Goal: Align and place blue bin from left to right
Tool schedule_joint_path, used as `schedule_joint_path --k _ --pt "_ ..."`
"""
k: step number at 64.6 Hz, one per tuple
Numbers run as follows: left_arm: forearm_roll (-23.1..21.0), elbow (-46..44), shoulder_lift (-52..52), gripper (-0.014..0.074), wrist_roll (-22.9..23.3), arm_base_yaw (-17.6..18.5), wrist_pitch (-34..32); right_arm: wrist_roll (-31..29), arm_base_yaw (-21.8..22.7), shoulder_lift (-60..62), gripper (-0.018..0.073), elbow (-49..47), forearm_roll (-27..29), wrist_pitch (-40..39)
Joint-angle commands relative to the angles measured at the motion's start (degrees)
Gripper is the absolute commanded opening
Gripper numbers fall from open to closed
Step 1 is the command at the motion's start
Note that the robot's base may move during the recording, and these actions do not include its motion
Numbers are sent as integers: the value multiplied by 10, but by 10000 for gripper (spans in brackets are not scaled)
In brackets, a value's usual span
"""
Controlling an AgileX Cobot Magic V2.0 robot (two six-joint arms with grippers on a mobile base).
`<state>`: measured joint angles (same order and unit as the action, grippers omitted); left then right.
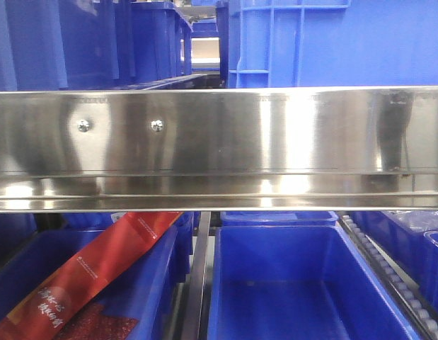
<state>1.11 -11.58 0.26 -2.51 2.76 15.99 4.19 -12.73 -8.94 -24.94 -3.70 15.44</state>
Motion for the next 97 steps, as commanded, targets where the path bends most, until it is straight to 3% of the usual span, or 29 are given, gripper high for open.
schedule_joint_path --k 1,14,25,75,79,85,97 --pt "-5 42 -3 -110 -5 -6 -39 -2 2 3 -162 2 -7 -13" --pt "-11 116 -3 -110 -5 -30 -160 -2 2 3 -162 2 -7 -13" --pt "-7 116 -3 -110 -5 -52 -140 -2 2 3 -162 2 -7 -13" --pt "-7 116 -3 -110 -5 -52 -140 -2 2 3 -162 2 -7 -13" --pt "-7 116 -3 -110 -5 -52 -140 -2 3 5 -162 2 23 -13" --pt "-7 116 -3 -110 -5 -52 -140 -13 25 6 -162 5 23 18" --pt "-7 116 -3 -110 -5 -52 -140 -47 123 20 -162 41 58 34"
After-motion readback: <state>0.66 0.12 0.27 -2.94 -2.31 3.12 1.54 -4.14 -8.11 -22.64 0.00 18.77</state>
